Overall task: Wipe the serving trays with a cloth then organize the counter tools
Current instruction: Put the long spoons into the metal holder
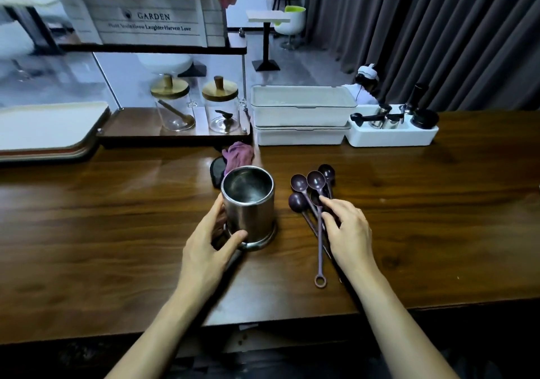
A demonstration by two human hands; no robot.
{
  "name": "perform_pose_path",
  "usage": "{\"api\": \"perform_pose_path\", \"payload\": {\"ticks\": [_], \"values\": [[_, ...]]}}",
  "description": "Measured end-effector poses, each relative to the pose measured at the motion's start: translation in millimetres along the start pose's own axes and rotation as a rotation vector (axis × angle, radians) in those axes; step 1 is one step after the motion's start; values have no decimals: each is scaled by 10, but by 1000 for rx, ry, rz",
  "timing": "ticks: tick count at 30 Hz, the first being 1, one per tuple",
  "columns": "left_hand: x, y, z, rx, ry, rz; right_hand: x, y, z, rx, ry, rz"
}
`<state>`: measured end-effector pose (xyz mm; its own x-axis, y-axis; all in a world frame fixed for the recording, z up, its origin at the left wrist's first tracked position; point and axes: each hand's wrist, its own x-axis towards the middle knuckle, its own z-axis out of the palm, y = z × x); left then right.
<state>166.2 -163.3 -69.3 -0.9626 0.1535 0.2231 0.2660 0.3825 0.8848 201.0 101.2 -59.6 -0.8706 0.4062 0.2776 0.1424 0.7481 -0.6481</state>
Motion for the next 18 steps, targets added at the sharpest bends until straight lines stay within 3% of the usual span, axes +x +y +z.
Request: {"api": "perform_pose_path", "payload": {"ticks": [8, 18], "values": [[3, 18, 56, 103, 1, -48, 293, 86, -78, 59, -131, 6], [20, 81, 75, 130, -9, -46, 413, -97, -275, 449, -330, -19]]}}
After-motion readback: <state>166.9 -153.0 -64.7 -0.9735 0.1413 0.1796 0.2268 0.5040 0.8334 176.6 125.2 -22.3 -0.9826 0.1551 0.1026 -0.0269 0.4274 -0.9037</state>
